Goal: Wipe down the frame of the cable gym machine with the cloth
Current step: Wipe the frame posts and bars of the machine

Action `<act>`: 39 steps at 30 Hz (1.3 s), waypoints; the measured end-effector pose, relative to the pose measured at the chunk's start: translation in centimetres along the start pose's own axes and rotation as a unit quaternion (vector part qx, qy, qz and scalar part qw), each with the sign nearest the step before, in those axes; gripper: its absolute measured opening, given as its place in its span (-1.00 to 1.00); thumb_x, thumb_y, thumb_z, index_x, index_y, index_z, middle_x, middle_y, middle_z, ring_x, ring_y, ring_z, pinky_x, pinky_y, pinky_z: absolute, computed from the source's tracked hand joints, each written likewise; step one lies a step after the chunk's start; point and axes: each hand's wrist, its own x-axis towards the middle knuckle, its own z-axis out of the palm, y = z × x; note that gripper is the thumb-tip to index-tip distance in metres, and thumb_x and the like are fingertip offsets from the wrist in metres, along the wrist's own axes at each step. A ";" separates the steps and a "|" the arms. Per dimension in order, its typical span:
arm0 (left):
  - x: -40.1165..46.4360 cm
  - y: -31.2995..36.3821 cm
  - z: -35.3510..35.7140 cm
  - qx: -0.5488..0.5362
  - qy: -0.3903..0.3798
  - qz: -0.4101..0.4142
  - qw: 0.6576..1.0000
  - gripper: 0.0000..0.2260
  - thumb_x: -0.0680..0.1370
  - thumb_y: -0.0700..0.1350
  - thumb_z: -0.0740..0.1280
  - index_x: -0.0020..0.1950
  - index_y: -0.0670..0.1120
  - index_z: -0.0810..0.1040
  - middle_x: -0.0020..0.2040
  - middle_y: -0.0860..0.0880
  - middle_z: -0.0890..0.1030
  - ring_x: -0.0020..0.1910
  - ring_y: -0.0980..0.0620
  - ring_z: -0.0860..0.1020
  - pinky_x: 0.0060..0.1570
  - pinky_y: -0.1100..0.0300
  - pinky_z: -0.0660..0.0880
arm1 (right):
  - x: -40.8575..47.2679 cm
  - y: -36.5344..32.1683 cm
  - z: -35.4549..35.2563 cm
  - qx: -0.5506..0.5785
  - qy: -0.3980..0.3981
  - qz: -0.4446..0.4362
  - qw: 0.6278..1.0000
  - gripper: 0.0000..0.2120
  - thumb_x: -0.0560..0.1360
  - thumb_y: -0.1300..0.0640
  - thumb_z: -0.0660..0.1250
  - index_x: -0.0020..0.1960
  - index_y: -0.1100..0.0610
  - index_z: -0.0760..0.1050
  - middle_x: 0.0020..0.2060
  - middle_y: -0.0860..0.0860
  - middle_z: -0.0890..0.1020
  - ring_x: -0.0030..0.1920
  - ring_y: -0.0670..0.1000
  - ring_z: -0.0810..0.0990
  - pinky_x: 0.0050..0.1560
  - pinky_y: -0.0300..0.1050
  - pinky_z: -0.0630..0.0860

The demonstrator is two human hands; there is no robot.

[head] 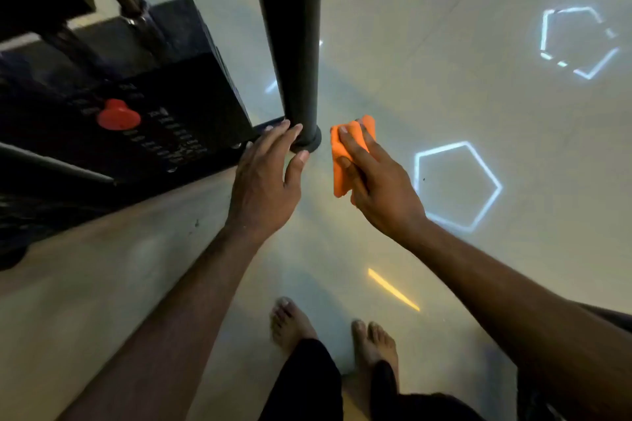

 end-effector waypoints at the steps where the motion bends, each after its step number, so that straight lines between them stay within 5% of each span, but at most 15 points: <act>1: -0.9 2.5 -2.6 0.016 -0.012 -0.002 1.000 -0.57 0.77 0.06 0.22 0.63 0.01 0.42 0.65 -0.01 0.39 0.67 -0.01 0.27 0.67 -0.16 0.15 | -0.8 -2.3 -2.9 0.000 -0.009 0.006 1.000 -0.45 0.77 -0.18 0.02 0.75 -0.23 0.08 0.76 -0.04 0.12 0.48 0.17 0.55 0.20 0.15 0.66; 10: -6.6 22.4 -27.4 0.106 -0.048 0.043 0.992 -0.55 0.77 0.06 0.21 0.66 0.01 0.37 0.68 -0.02 0.34 0.71 -0.07 0.18 0.66 -0.26 0.08 | -6.1 -22.4 -28.0 -0.016 -0.014 0.016 1.000 -0.46 0.77 -0.19 0.01 0.74 -0.25 0.07 0.72 0.06 0.24 0.31 0.23 0.64 0.22 0.20 0.65; 18: -9.7 34.4 -44.1 0.153 -0.048 0.117 0.980 -0.53 0.78 0.14 0.13 0.68 0.05 0.31 0.69 0.00 0.30 0.70 -0.03 0.19 0.67 -0.29 0.08 | -8.5 -38.0 -43.0 -0.025 0.068 0.048 0.996 -0.48 0.80 -0.11 0.10 0.74 -0.14 0.18 0.70 0.13 0.29 0.43 0.26 0.58 0.34 0.15 0.58; 23: -10.0 38.3 -50.1 0.165 -0.026 0.161 0.973 -0.50 0.78 0.15 0.14 0.72 0.09 0.24 0.73 0.01 0.22 0.73 -0.03 0.09 0.68 -0.28 -0.01 | -9.0 -43.9 -48.0 -0.060 0.118 0.041 0.990 -0.47 0.79 -0.17 0.07 0.74 -0.19 0.13 0.69 0.10 0.31 0.30 0.23 0.66 0.22 0.20 0.69; 28: -7.6 39.9 -54.1 0.167 0.026 0.204 0.964 -0.50 0.78 0.17 0.12 0.71 0.06 0.27 0.74 0.00 0.19 0.74 -0.05 0.06 0.68 -0.30 -0.02 | -7.3 -47.5 -52.2 -0.065 0.182 0.009 0.981 -0.50 0.79 -0.20 0.07 0.71 -0.21 0.20 0.65 0.09 0.37 -0.17 0.03 0.71 -0.07 0.11 0.75; 36: 1.7 41.5 -56.7 0.186 0.128 0.265 0.938 -0.51 0.78 0.16 0.13 0.70 0.06 0.28 0.77 -0.01 0.08 0.75 -0.06 -0.06 0.69 -0.28 -0.12 | -0.3 -48.9 -58.5 -0.104 0.249 -0.006 0.963 -0.53 0.77 -0.29 0.06 0.67 -0.30 0.23 0.63 -0.04 0.38 -0.05 0.19 0.75 -0.06 0.15 0.70; 39: 5.2 42.5 -56.3 0.200 0.168 0.275 0.925 -0.48 0.77 0.17 0.15 0.72 0.06 0.26 0.78 -0.01 -0.04 0.75 -0.08 -0.16 0.68 -0.29 -0.14 | 2.9 -48.3 -60.4 -0.129 0.253 -0.015 0.959 -0.52 0.77 -0.22 0.09 0.68 -0.23 0.27 0.68 -0.02 0.31 0.17 0.23 0.71 0.02 0.15 0.66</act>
